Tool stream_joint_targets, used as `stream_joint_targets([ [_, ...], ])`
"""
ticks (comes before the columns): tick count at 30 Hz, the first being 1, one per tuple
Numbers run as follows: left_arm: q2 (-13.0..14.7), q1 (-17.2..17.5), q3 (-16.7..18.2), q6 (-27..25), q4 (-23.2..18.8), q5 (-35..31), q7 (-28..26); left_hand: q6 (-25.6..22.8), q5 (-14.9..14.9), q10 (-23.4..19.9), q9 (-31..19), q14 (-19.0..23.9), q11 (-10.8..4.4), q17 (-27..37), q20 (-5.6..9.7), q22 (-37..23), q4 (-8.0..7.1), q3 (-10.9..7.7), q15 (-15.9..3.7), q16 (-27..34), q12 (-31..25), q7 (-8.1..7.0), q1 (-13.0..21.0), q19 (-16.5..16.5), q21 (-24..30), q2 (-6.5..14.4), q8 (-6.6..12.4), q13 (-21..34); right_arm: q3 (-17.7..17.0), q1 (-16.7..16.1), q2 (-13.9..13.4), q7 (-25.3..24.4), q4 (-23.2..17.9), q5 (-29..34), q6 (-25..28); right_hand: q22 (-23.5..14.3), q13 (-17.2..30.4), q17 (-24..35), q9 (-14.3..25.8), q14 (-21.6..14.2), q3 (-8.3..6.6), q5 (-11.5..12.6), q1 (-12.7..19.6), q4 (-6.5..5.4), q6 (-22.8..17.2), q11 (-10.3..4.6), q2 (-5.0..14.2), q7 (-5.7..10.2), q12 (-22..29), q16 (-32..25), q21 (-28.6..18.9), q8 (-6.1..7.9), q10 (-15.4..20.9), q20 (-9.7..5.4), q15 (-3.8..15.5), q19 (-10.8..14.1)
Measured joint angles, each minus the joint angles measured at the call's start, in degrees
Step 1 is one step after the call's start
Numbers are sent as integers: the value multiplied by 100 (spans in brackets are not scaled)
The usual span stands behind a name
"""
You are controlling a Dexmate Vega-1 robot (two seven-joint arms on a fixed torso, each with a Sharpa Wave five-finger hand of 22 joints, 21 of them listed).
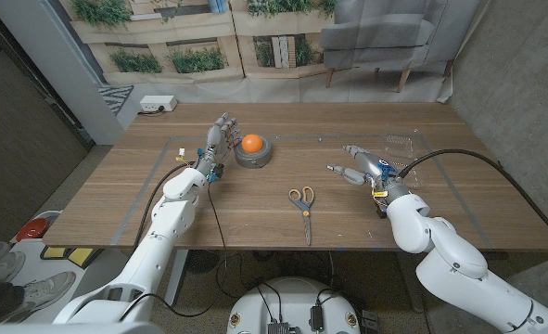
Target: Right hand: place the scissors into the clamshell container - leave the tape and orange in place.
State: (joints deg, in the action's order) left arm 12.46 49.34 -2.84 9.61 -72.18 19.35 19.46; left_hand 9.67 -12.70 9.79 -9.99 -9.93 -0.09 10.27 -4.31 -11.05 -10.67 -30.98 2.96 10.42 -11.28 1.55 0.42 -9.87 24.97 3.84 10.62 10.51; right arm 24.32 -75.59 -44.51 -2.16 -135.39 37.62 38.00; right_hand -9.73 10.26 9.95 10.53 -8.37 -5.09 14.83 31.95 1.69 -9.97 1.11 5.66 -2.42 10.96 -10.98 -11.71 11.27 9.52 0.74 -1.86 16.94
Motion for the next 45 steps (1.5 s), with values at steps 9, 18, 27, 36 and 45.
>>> stream_joint_targets([
  [9, 17, -36, -4, 23, 58, 22, 72, 0, 0, 0, 0, 0, 0, 0, 0, 0, 0, 0, 0, 0, 0, 0, 0, 0, 0, 0, 0, 0, 202, -38, 128, 145, -126, 426, 265, 0, -1, 7, 0, -93, 41, -38, 7, 41, -100, 53, -53, -23, 46, -20, 0, 4, 195, 29, 33, 31],
  [18, 29, -78, -2, 47, 137, 46, 134, 0, 0, 0, 0, 0, 0, 0, 0, 0, 0, 0, 0, 0, 0, 0, 0, 0, 0, 0, 0, 0, 407, -29, 297, 348, -169, 886, 507, 0, -1, 6, 0, -267, 71, -43, -69, 71, -254, 101, -130, -33, 90, -48, 0, 58, 369, 117, 86, 118],
  [27, 33, -119, 5, 70, 206, 70, 182, 0, 0, 0, 0, 0, 0, 0, 0, 0, 0, 0, 0, 0, 0, 0, 0, 0, 0, 0, 0, 0, 599, -17, 567, 664, -150, 1620, 729, -29, 29, 38, 28, -627, 95, -43, -58, 95, -470, 147, -235, -22, 112, -144, -60, 87, 595, 205, 136, 333],
  [36, 36, -150, 7, 90, 259, 80, 208, 0, 0, 0, 0, 0, 0, 0, 0, 0, 0, 0, 0, 0, 0, 0, 0, 0, 0, 0, 0, 0, 697, -127, 917, 928, -78, 2330, 784, -56, 55, 131, 28, -1145, 138, -43, -170, 85, -724, 161, -239, -34, 179, -311, -66, 154, 984, 316, 311, 522],
  [45, 37, -164, 9, 96, 279, 85, 223, 0, 0, 0, 0, 0, 0, 0, 0, 0, 0, 0, 0, 0, 0, 0, 0, 0, 0, 0, 0, 0, 736, -287, 1345, 1252, 11, 3200, 700, -55, 92, 171, 27, -1406, 303, -6, -246, 171, -983, 158, -519, -4, 223, -398, -127, 191, 1275, 337, 416, 624],
])
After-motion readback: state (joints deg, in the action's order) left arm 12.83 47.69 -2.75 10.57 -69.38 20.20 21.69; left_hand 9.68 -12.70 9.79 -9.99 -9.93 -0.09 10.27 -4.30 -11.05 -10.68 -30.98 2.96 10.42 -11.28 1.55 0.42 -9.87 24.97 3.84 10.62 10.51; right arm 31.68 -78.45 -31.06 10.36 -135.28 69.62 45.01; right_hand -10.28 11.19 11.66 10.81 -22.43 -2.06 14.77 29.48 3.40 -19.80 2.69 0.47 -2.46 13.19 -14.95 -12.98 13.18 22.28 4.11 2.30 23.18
